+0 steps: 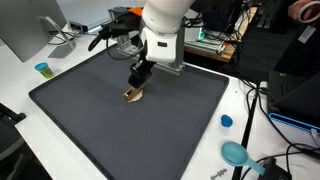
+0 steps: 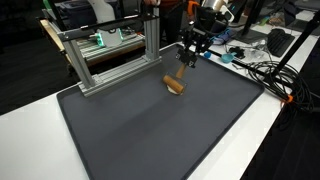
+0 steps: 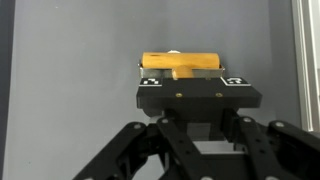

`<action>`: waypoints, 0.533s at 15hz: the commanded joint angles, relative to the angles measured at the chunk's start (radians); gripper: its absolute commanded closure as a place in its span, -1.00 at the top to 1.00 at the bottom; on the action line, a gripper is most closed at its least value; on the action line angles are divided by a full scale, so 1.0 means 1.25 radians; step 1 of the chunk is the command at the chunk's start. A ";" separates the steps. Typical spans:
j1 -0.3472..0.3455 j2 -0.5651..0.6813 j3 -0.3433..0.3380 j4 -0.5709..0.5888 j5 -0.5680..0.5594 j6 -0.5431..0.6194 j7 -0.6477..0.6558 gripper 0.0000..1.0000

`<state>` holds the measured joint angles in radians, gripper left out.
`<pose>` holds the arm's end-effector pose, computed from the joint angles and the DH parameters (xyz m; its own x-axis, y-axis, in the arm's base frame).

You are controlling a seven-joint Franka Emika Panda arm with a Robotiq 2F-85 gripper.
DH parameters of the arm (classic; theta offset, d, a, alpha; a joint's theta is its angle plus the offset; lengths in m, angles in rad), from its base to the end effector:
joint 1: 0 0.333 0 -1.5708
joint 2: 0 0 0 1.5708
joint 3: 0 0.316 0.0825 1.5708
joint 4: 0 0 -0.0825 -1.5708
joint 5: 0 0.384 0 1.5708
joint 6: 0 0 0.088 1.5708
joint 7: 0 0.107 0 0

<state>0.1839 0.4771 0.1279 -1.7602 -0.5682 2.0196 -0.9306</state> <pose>0.6201 0.1602 0.2874 0.0327 0.8921 -0.4506 0.9994 -0.0261 0.0210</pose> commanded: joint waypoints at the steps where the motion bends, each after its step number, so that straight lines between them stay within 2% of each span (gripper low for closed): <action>1: -0.003 0.075 -0.004 0.038 0.003 -0.012 0.005 -0.57; 8: -0.005 0.112 -0.009 0.092 0.009 -0.070 0.004 -0.57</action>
<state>0.1889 0.5350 0.1264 -1.6749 -0.5683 1.9405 -0.9306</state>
